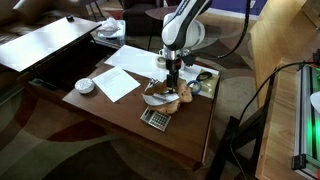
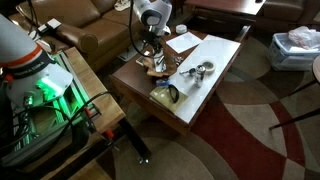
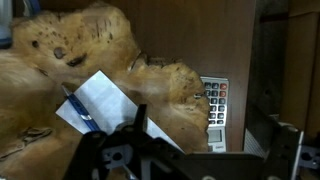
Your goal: Put the metal thing off of the wooden plate
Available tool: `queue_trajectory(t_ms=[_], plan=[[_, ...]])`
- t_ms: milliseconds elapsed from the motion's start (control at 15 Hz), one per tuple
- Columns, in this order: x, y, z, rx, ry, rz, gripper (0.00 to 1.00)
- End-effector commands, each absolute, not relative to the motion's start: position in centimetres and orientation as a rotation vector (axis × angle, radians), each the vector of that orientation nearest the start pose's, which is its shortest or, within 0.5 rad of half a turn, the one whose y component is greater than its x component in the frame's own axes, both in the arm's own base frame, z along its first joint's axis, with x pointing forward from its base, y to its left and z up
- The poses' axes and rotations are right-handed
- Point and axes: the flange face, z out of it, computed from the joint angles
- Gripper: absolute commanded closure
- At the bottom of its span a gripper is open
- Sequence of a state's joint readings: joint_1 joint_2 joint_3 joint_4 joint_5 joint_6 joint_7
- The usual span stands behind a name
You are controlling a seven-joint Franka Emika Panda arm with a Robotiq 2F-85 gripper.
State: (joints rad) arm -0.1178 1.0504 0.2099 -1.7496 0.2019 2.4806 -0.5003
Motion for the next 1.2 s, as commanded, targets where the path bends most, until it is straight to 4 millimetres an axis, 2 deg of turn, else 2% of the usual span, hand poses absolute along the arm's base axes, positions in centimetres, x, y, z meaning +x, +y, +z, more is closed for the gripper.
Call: queue_trajectory(t_ms=[0, 200, 467, 867, 1067, 1133], plan=[[57.8, 7.8, -7.7, -2.742, -0.525, 0.257, 0.0], [58.5, 8.3, -10.1, -2.797, -0.577, 0.117, 0.0], [60.1, 8.3, -12.3, -2.858, -0.652, -0.106, 0.0], [61.4, 8.0, -14.5, -2.89, -0.685, -0.225, 0.0], [62.0, 8.0, -15.2, -2.895, -0.697, -0.256, 0.34], [62.1, 8.1, -15.3, -2.896, -0.7, -0.26, 0.42]])
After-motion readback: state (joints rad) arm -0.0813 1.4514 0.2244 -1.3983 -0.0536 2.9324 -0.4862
